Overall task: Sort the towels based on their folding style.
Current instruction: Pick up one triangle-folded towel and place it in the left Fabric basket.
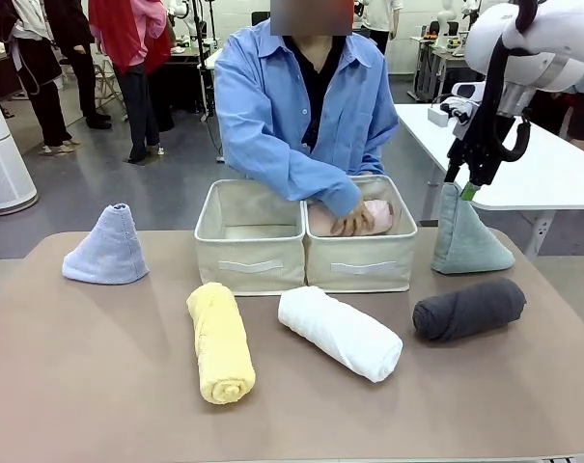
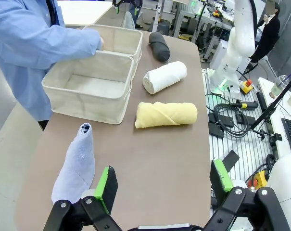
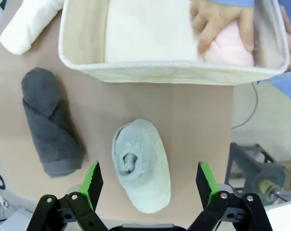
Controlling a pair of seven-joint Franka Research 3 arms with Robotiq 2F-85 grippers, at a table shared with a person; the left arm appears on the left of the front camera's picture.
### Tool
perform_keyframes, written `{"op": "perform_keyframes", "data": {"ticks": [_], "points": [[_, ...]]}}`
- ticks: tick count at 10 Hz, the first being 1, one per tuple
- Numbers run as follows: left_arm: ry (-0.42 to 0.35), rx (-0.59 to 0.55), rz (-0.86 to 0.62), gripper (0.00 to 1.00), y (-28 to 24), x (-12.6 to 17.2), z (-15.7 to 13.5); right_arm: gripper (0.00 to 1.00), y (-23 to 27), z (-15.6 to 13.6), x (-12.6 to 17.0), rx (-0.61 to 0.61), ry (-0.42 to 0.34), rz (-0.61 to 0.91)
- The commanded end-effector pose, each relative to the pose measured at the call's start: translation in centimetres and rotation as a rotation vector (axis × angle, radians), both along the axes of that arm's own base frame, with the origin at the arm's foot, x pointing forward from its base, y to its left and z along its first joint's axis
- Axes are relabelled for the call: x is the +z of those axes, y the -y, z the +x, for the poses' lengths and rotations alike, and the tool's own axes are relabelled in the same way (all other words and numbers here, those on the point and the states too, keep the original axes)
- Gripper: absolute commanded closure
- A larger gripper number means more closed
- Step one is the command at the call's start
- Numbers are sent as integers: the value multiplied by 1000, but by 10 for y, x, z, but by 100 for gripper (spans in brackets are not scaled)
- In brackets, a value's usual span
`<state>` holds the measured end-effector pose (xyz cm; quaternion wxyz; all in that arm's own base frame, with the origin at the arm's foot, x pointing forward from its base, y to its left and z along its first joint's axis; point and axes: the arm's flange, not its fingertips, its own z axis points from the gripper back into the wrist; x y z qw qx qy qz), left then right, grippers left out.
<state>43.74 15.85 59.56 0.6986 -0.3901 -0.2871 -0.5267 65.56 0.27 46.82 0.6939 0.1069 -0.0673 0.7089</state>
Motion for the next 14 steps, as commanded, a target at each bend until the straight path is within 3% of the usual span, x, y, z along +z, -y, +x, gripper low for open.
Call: {"op": "perform_keyframes", "data": {"ticks": [1,4,5,6,7,8,9,14], "points": [[7,10,1,0,1,2,0,0,-2,5,-5,-1,-22,-11],[7,10,1,0,1,2,0,0,-3,4,-14,11,-46,-34],[7,10,1,0,1,2,0,59,-2,4,-13,14,-54,-48],[7,10,1,0,1,2,0,59,-2,4,-13,9,-59,-54],[7,10,1,0,1,2,0,100,-1,4,-13,0,-64,-54],[7,10,1,0,1,2,0,61,0,4,-13,-2,-71,-52],[7,10,1,0,1,2,0,100,1,3,-14,-4,-77,-43],[7,10,1,0,1,2,0,100,4,1,-10,-13,-80,-35]]}}
